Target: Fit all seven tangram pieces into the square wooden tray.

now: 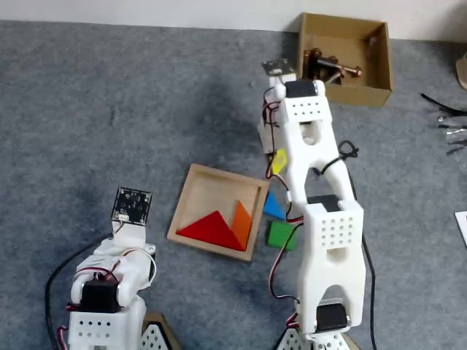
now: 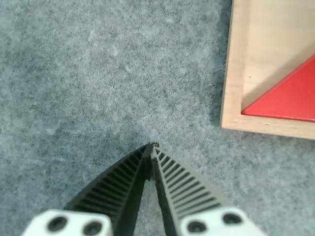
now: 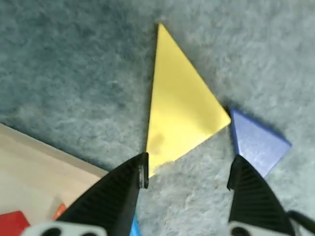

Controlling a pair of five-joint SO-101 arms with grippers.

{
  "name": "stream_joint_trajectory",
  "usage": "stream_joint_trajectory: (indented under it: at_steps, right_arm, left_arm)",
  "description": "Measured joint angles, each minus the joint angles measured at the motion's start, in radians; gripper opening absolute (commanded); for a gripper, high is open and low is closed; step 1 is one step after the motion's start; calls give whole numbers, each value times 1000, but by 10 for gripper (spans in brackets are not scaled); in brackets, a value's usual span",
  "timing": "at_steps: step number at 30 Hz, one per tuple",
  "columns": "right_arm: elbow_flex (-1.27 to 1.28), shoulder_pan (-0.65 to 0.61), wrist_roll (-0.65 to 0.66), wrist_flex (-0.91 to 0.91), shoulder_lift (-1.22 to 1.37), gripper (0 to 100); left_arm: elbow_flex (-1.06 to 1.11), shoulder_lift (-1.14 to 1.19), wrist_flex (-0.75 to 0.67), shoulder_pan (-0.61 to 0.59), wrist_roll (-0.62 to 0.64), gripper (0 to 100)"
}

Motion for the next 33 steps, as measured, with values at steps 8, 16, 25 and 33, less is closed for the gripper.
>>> stream_joint_trajectory:
  at_steps: [8,16,25,33]
  right_arm:
    - [0,-9,55,-66,0,255]
    - [0,-38,57,-71,0,255]
    - [0,-60,57,-51,0,254]
    - [0,-58,57,-51,0,253]
  left_arm:
    - [0,0,0,0,0,5]
    - [0,0,0,0,0,5]
    - [0,0,0,0,0,5]
    - [0,0,0,0,0,5]
